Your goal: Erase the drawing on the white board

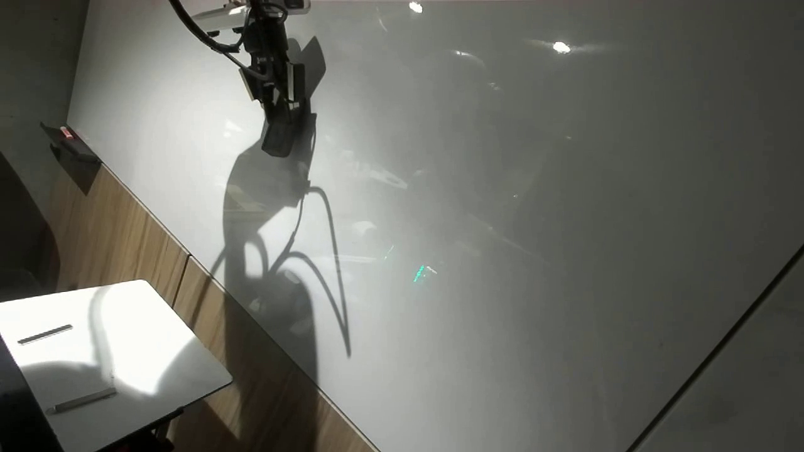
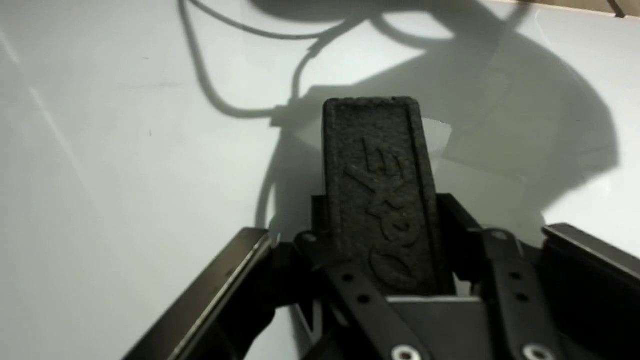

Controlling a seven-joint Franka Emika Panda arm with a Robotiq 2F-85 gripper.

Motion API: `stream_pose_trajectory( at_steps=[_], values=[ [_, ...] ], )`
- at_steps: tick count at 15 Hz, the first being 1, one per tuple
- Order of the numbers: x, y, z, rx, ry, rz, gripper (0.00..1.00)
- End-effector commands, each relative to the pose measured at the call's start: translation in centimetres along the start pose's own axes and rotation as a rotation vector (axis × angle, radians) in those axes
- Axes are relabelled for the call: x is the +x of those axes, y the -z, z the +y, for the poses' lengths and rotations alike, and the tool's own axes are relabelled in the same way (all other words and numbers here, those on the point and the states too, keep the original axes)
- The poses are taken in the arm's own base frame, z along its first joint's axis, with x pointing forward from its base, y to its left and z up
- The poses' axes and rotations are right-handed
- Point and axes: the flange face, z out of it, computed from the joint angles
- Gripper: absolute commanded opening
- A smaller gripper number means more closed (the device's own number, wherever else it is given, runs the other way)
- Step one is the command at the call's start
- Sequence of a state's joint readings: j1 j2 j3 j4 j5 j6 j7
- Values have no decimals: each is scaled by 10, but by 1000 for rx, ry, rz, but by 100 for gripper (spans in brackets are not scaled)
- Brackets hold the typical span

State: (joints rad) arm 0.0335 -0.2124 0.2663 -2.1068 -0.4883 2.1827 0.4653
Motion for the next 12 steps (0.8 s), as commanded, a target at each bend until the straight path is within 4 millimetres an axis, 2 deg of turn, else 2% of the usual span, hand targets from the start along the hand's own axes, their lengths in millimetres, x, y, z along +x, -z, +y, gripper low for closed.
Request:
stream_pose_trajectory(
  at_steps=[1, 3, 5, 9, 12],
  values=[
    [16, -21, 31, -28, -24, 15, 30],
    [25, -29, 45, -32, -38, 6, 30],
    [28, -29, 52, -25, -50, 0, 30],
    [23, -3, 34, -1, -42, 14, 30],
    [26, 14, 28, 7, -36, 35, 30]
  ],
)
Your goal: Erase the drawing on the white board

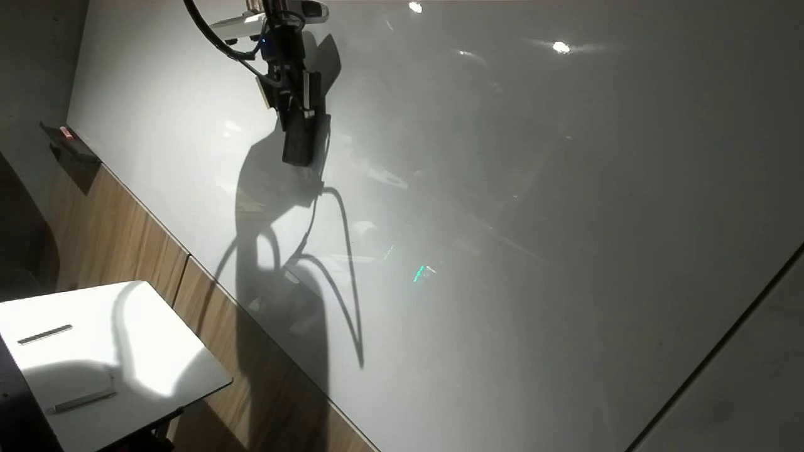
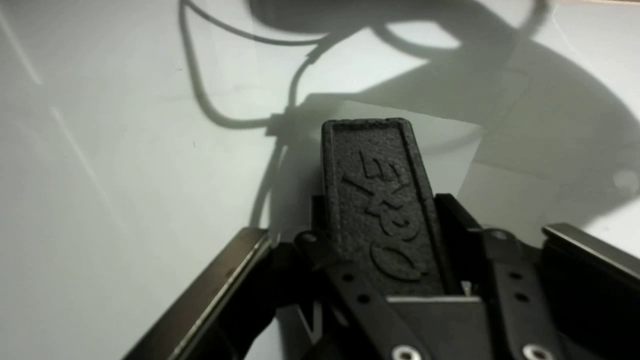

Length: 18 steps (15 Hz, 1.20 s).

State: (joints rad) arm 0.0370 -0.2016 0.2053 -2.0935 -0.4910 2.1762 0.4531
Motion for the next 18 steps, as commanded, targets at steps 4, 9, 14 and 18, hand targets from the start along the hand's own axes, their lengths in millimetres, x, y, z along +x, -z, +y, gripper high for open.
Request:
stream_pose_trajectory(
  at_steps=[4, 9, 14, 18],
  values=[
    [26, 55, -6, 27, 10, 97, 30],
    [36, 104, -4, 31, 3, 150, 30],
    [49, 155, 14, 15, -4, 216, 30],
    [50, 151, 29, 6, -8, 217, 30]
  ],
)
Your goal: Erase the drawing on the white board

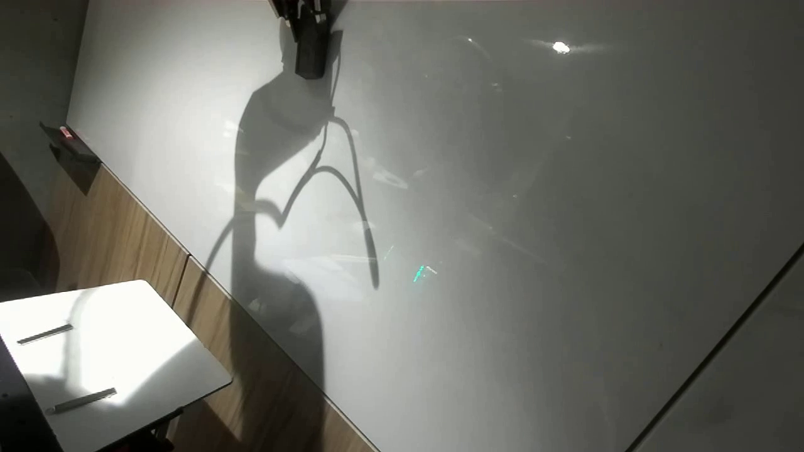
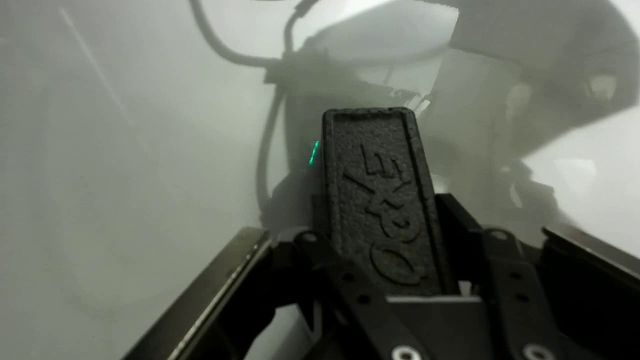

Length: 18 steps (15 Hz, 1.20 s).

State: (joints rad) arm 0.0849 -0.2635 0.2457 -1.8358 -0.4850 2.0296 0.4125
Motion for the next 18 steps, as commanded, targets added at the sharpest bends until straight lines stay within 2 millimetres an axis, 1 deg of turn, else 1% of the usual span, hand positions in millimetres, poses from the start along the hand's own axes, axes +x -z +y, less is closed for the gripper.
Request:
stream_pose_trajectory(
  at_steps=[1, 3, 6, 10, 12, 15, 18],
  values=[
    [10, -6, 18, -4, 7, 25, 30],
    [-4, -19, 19, 3, 15, -12, 30],
    [-41, -35, 16, 16, 24, -96, 30],
    [-98, -58, 11, 61, 27, -233, 30],
    [-123, -69, 10, 79, 29, -271, 30],
    [-156, -97, 14, 78, 44, -323, 30],
    [-190, -138, 15, 75, 59, -396, 30]
  ],
)
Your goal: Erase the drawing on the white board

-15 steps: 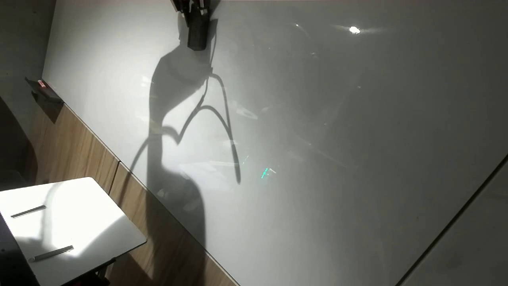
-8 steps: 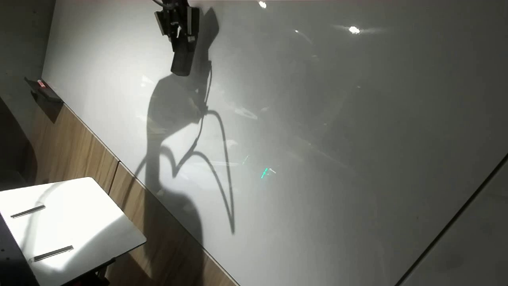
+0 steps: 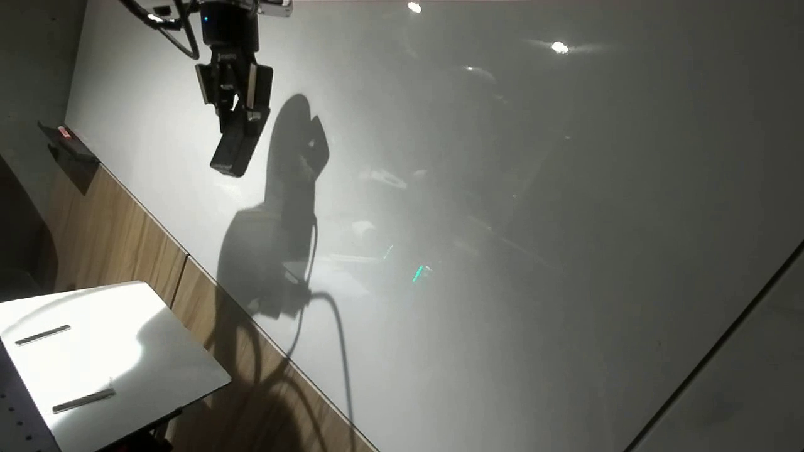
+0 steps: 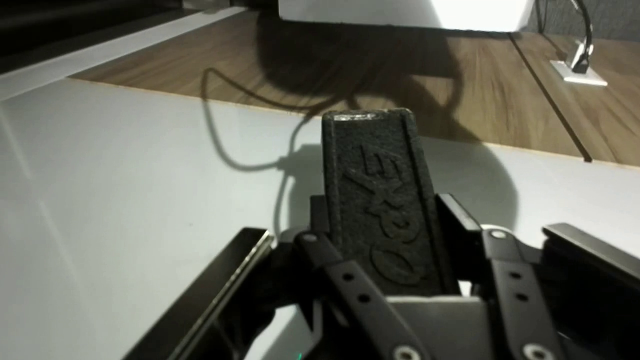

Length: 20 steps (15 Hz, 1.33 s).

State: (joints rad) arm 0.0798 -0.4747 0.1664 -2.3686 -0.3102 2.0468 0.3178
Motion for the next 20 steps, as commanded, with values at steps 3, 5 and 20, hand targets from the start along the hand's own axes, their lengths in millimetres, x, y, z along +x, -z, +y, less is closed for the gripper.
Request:
stream_pose_trajectory(
  at_steps=[3, 5, 20],
  values=[
    [-36, -83, -6, 39, 30, -84, 30],
    [-50, -111, -16, 48, 46, -112, 30],
    [-87, -235, -42, 102, 78, -256, 30]
  ],
)
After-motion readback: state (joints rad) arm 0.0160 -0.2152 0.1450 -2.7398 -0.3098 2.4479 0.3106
